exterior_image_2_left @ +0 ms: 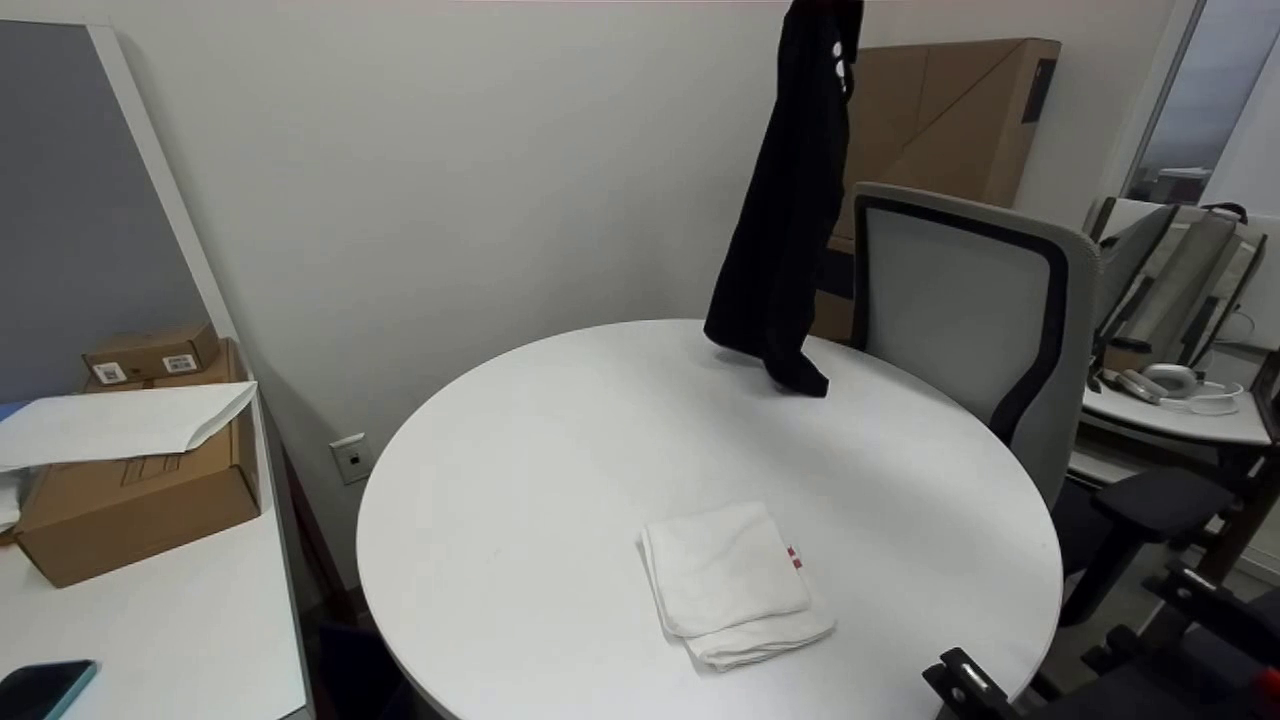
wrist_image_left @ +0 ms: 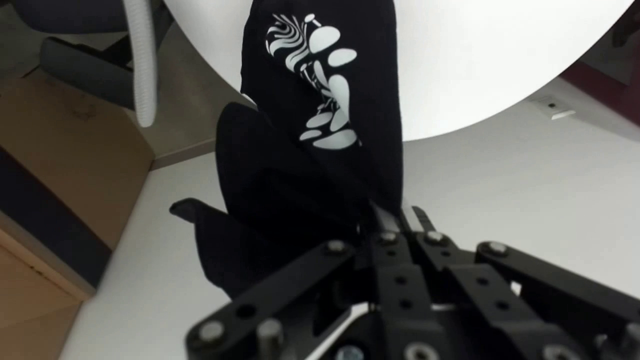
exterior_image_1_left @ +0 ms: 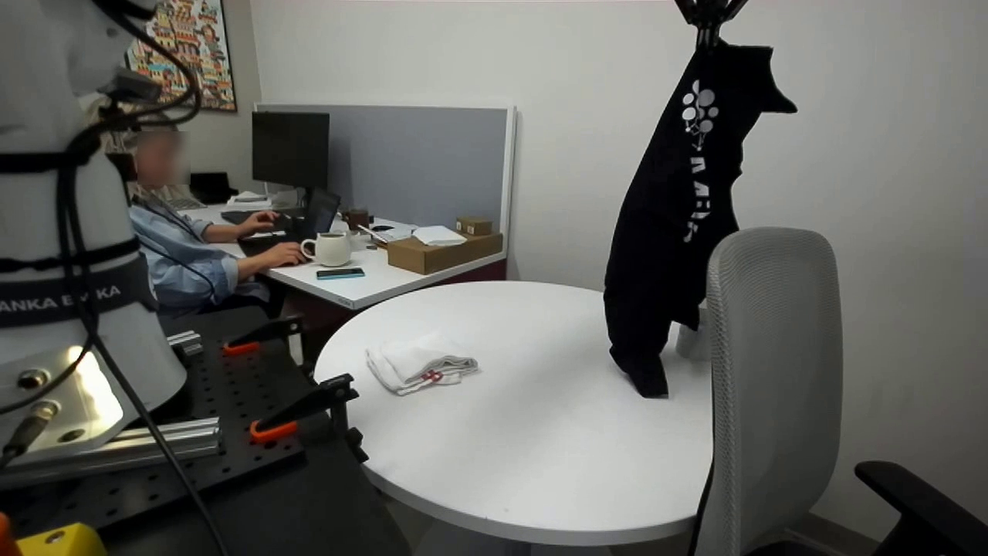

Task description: Hang the black t-shirt on the backrest of the grey chair

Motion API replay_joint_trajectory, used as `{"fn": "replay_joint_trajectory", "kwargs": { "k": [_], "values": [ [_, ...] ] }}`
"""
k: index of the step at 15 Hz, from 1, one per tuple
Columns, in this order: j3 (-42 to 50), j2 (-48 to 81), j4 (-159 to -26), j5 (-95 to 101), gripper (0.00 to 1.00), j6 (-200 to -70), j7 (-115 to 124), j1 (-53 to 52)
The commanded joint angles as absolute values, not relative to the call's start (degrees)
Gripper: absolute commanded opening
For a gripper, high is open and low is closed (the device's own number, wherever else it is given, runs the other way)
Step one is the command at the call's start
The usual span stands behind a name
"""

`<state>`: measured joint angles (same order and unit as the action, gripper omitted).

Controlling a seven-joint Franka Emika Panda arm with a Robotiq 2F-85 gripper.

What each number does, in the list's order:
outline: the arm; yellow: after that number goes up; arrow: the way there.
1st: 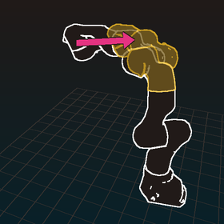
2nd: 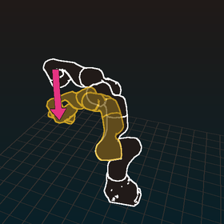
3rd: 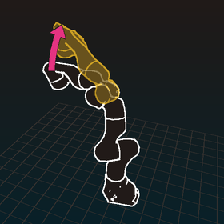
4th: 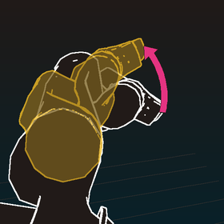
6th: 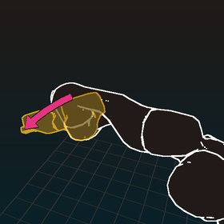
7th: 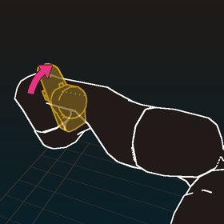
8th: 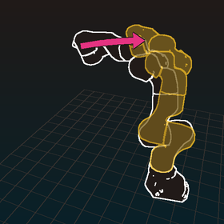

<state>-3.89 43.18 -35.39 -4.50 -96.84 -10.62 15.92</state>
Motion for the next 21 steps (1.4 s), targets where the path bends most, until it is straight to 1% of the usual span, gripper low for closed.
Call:
{"fn": "replay_joint_trajectory", "kwargs": {
  "k": [1,6,9,15,21],
  "values": [
    [-3.1,35.78,-38.46,-5.64,0.01,-94.05,-9.19,19.65],
    [-2.61,28.63,-41.6,-8.07,0.01,-90.22,-8.68,27.83],
    [-2.27,24.72,-46.71,-11.15,0.01,-89.27,-8.14,33.55],
    [-0.1,18.6,-63.92,-14.98,0.01,-93.48,-8.95,42.35],
    [1.83,13.7,-80.99,-13.67,0.01,-100.72,-11.59,45.91]
  ]
}}
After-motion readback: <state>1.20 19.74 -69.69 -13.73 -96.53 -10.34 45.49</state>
